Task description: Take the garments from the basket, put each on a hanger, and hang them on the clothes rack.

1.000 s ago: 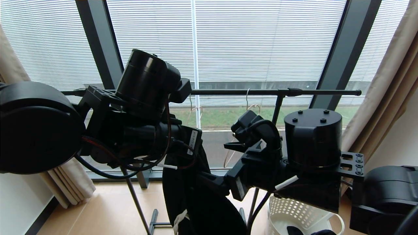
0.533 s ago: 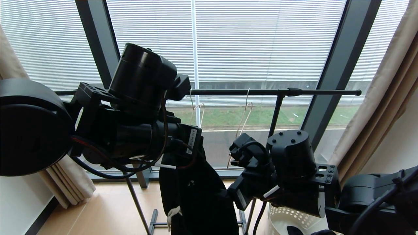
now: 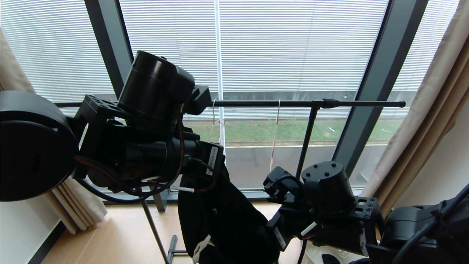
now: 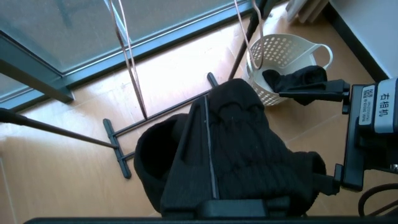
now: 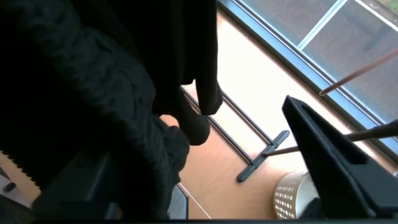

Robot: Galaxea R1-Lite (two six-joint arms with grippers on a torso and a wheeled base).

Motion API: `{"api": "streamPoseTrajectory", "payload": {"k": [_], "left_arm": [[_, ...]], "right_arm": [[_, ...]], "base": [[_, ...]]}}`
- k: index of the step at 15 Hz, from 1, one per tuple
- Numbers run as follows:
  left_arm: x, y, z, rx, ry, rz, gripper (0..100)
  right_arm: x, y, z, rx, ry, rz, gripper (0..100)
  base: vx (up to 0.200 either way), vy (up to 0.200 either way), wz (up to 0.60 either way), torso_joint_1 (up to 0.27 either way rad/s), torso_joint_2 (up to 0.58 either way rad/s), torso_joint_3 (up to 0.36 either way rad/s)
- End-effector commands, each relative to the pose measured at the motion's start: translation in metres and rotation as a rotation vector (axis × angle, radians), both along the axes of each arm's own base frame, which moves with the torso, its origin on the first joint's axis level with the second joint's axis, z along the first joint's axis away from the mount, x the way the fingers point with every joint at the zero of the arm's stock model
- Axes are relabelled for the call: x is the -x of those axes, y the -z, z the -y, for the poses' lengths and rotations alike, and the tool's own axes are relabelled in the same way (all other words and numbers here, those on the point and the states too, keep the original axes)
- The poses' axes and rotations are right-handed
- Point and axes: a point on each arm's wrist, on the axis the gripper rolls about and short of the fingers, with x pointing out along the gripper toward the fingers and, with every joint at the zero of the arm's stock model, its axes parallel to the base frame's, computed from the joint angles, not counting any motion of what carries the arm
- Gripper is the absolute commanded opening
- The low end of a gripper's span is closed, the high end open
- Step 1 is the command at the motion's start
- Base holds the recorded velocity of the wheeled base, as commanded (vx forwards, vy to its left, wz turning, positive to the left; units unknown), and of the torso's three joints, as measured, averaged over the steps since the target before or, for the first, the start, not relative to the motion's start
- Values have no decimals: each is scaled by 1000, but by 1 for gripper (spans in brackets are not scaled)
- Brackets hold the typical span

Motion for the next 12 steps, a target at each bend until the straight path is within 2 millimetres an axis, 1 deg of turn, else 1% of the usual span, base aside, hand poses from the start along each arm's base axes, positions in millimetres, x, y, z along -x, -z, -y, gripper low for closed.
{"api": "streamPoseTrajectory", "payload": {"k": [1, 4, 5, 7, 8, 9, 11, 12], "left_arm": [[0, 0, 0, 0, 0, -1, 0], [-2, 3, -4, -8, -11, -8, 0], [-1, 9, -5, -25, -8, -26, 0], [-1, 21, -6, -65, 3, -51, 0], [-1, 28, -6, -85, 7, -66, 0], [-1, 30, -5, -90, 8, -70, 100], [-1, 33, -5, -101, 11, -77, 100], [2, 36, -9, -115, 12, -87, 100]], "right_arm": [[-1, 0, 2, -8, 9, 5, 0], [-2, 2, 13, -16, 39, 22, 0], [-3, 2, 22, -27, 62, 35, 0], [-8, 3, 26, -37, 88, 51, 0], [-10, 0, 27, -46, 93, 63, 0], [-11, -1, 27, -48, 95, 65, 0], [-15, -3, 29, -54, 107, 73, 0], [-22, -5, 35, -60, 136, 82, 0]], "base": [[0, 0, 0, 0, 0, 0], [0, 0, 0, 0, 0, 0], [0, 0, 0, 0, 0, 0], [0, 0, 0, 0, 0, 0], [0, 0, 0, 0, 0, 0], [0, 0, 0, 0, 0, 0], [0, 0, 0, 0, 0, 0], [0, 0, 0, 0, 0, 0]]}}
